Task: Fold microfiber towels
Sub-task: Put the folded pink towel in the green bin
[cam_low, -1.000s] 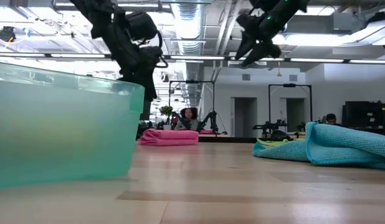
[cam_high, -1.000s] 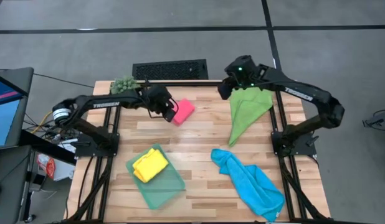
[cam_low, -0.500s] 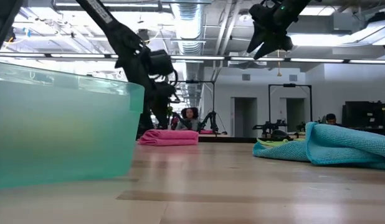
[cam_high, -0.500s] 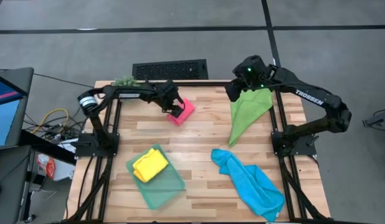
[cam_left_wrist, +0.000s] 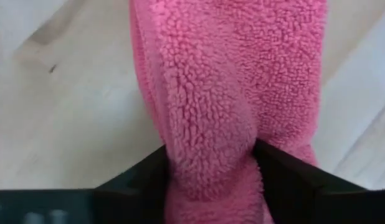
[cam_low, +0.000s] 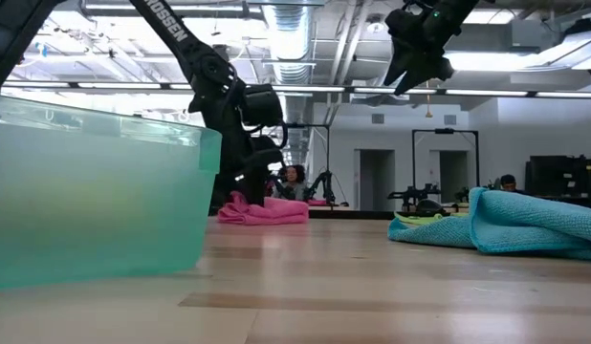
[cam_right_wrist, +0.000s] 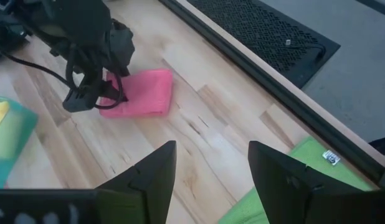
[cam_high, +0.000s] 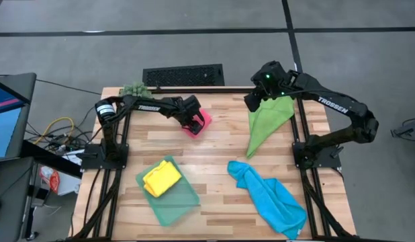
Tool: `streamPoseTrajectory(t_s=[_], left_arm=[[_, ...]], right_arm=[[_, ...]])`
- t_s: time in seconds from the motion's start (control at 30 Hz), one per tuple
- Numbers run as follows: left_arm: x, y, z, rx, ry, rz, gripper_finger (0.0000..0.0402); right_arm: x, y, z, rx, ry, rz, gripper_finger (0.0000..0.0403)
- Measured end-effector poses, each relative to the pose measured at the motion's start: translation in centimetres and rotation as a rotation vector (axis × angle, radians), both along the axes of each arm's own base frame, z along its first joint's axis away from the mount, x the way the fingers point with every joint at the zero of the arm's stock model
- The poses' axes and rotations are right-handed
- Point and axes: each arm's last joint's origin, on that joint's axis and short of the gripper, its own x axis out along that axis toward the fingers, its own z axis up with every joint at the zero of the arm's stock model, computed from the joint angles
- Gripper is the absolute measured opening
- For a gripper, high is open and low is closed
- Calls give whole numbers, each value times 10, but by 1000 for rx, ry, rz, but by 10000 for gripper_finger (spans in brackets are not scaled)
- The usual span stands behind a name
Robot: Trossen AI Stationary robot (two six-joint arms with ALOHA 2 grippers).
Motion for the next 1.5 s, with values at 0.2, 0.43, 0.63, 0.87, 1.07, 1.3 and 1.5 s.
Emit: streamPoseTrajectory(t_s=[0.2, 0.43, 0.63, 0.87, 1.07, 1.3, 1.5], left_arm=[[0, -2, -1, -76, -24, 29, 65], [-2, -4, 18, -114, -52, 73, 13], [-1, -13, 72, -99, -83, 42, 6], [-18, -65, 155, -180, -137, -102, 7], [-57, -150, 202, -265, -188, -152, 7], [-82, -247, 189, -275, -196, -132, 7], [-88, -293, 135, -286, -158, -73, 7]], right_arm=[[-5, 3, 3, 1, -3, 3, 223], [-26, 17, 17, -11, -22, 2, 223], [-49, 31, 34, -45, -86, -4, 223], [-72, 45, 46, -76, -133, -5, 223], [-86, 54, 52, -93, -161, -6, 223], [-95, 59, 53, -94, -156, -2, 223], [-97, 60, 51, -79, -128, 0, 223]])
